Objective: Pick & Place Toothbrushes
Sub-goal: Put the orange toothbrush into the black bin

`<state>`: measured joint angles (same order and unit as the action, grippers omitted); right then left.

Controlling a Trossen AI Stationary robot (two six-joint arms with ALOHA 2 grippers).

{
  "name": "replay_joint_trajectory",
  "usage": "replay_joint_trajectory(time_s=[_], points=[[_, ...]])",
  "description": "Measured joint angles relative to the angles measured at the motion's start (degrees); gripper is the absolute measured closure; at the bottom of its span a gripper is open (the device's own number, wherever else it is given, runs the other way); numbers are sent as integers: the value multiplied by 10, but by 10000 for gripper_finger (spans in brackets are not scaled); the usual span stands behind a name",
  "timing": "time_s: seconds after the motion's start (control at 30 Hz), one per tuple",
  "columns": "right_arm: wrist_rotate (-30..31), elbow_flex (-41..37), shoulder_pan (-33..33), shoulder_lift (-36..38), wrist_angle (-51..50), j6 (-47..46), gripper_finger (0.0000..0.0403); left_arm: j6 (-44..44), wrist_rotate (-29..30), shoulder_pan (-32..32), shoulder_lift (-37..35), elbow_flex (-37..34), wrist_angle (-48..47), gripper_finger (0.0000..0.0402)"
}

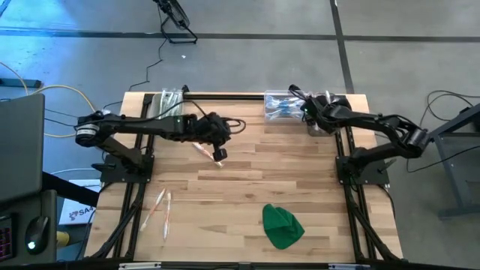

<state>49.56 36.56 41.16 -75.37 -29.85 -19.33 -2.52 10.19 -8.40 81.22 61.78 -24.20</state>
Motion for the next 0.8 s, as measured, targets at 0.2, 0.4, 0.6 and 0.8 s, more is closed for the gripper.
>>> replay_joint_trajectory(time_s=[0.2,0.4,0.6,0.8], points=[[-1,0,-37,50,0,26,219,-19,36,31,-48,-44,-3,402],[0,0,-84,111,5,31,230,-27,35,66,-131,-99,-2,402],[-17,0,-144,169,26,30,231,-28,39,112,-214,-140,-12,402],[-83,0,-218,198,112,40,231,-33,100,154,-300,-179,-21,402]])
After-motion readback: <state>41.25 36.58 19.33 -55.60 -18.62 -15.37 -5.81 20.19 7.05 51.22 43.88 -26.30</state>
